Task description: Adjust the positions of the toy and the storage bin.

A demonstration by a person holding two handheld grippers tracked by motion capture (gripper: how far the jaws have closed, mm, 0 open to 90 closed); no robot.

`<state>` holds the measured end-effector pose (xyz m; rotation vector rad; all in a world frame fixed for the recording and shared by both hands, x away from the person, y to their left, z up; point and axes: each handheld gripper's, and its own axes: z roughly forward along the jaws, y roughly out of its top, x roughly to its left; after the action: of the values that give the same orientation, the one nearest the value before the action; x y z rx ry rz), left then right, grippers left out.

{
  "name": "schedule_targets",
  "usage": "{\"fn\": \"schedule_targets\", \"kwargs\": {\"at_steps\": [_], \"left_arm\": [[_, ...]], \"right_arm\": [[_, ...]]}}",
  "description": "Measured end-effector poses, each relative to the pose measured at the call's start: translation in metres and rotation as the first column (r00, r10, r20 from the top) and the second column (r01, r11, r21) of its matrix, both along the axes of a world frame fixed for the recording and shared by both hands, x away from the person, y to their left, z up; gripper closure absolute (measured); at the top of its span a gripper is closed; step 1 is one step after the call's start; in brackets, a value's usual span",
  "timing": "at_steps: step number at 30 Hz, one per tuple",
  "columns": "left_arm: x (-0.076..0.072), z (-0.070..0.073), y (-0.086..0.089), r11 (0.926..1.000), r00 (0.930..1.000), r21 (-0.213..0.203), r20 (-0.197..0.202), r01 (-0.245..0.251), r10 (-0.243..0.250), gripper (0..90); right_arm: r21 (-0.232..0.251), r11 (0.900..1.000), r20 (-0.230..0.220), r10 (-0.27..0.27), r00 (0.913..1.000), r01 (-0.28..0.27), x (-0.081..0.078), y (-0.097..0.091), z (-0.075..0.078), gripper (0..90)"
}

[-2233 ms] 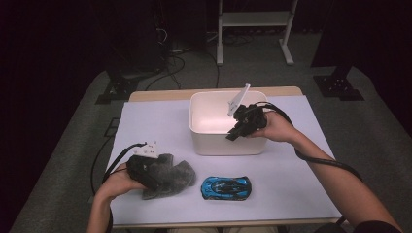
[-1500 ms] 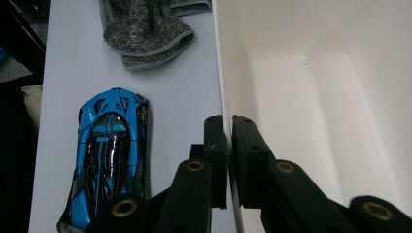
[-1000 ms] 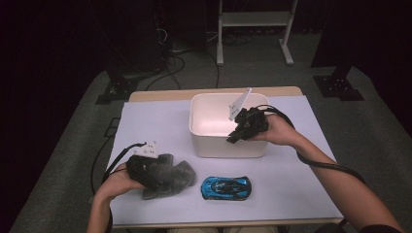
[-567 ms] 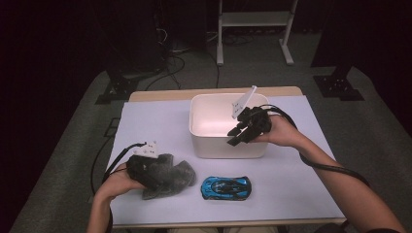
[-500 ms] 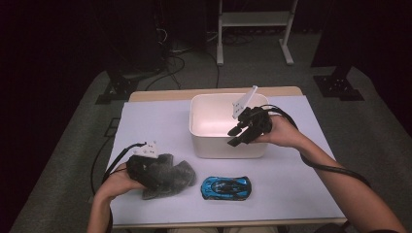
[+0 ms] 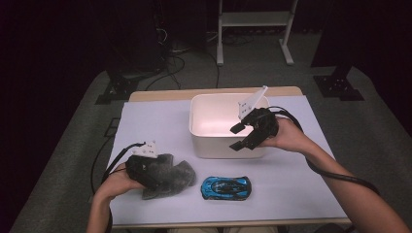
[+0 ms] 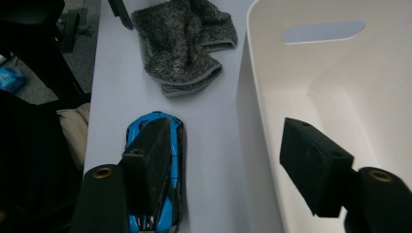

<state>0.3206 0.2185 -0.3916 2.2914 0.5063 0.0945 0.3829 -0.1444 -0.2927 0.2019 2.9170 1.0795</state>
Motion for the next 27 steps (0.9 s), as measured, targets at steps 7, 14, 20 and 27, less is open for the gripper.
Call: {"fn": "schedule_targets", "kwargs": {"at_steps": [7,14,20,27], "left_arm": [[0.000,0.001,0.000,1.0000,1.0000,0.004,0.003,0.002,-0.002,8.4],[0.000,0.001,0.000,1.0000,1.0000,0.005,0.003,0.001,-0.001,8.3],[0.000,0.001,0.001,1.0000,1.0000,0.005,0.004,-0.001,0.001,8.3],[0.000,0.001,0.001,1.0000,1.0000,0.002,0.004,-0.003,0.003,7.4]], "right_arm": [[0.011,0.9997,0.009,0.021,0.9997,-0.021,-0.024,0.001,-0.003,25.9],[0.004,0.9995,0.003,0.031,0.9995,-0.031,-0.042,0.004,-0.022,20.3],[-0.020,0.9996,-0.002,0.020,0.9998,-0.020,-0.050,0.010,-0.046,17.4],[-0.048,0.9986,-0.017,0.019,0.9997,-0.019,-0.051,0.017,-0.075,17.3]]}}
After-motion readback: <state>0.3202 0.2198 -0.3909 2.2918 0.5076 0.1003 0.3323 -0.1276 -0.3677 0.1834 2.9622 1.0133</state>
